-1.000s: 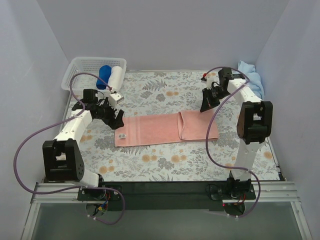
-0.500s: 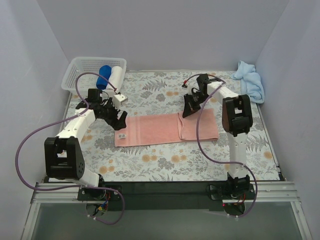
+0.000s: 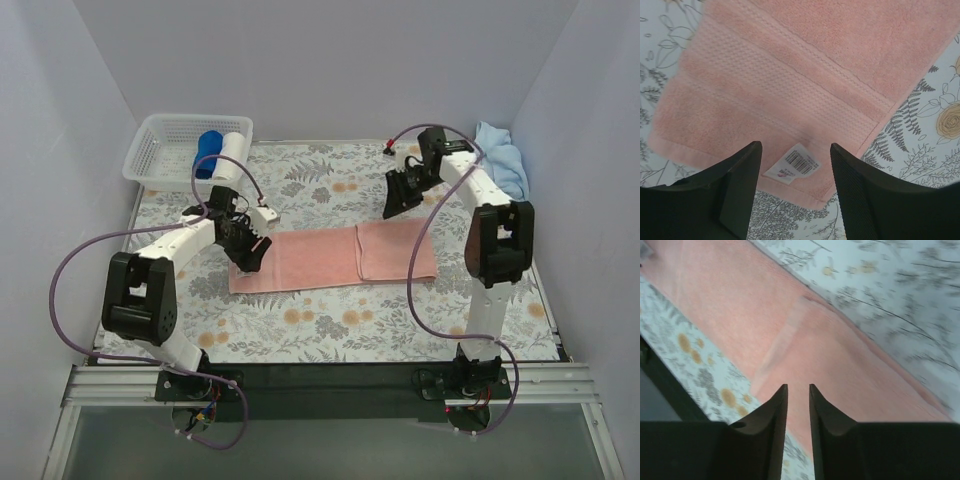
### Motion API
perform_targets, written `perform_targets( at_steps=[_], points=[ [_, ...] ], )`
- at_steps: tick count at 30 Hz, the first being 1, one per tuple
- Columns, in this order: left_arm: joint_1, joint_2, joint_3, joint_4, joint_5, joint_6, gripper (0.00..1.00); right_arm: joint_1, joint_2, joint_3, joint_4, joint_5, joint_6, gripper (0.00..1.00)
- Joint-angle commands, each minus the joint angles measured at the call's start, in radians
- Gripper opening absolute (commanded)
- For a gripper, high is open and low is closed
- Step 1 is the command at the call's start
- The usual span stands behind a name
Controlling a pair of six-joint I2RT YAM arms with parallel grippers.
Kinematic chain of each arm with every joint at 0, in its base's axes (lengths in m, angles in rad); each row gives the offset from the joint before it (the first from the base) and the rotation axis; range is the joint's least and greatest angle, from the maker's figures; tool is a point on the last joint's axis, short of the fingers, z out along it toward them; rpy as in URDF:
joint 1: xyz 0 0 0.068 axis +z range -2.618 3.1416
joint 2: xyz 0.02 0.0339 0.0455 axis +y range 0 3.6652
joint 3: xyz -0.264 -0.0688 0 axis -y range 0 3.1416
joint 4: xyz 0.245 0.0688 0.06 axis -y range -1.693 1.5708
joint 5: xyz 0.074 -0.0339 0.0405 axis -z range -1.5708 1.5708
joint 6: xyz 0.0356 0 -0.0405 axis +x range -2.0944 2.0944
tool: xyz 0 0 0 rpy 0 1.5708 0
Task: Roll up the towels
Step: Fold the towel
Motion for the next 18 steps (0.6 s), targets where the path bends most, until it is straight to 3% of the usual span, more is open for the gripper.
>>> perform_targets(
  at_steps=[1, 8, 18],
  points=[
    [-0.050, 0.039, -0.005, -0.019, -0.075, -0.032, 0.49, -0.082, -0.098, -0.006, -0.111, 0.188, -0.143, 0.22],
    [-0.082, 0.184, 0.076, -0.027, -0.152, -0.071, 0.29, -0.117, -0.095, -0.161, -0.092, 0.308, -0.213, 0.11],
    [-0.081, 0.431, 0.357, -0.005, -0.207, -0.062, 0.28, -0.108, -0.098, -0.397, -0.035, 0.342, -0.234, 0.03]
  ],
)
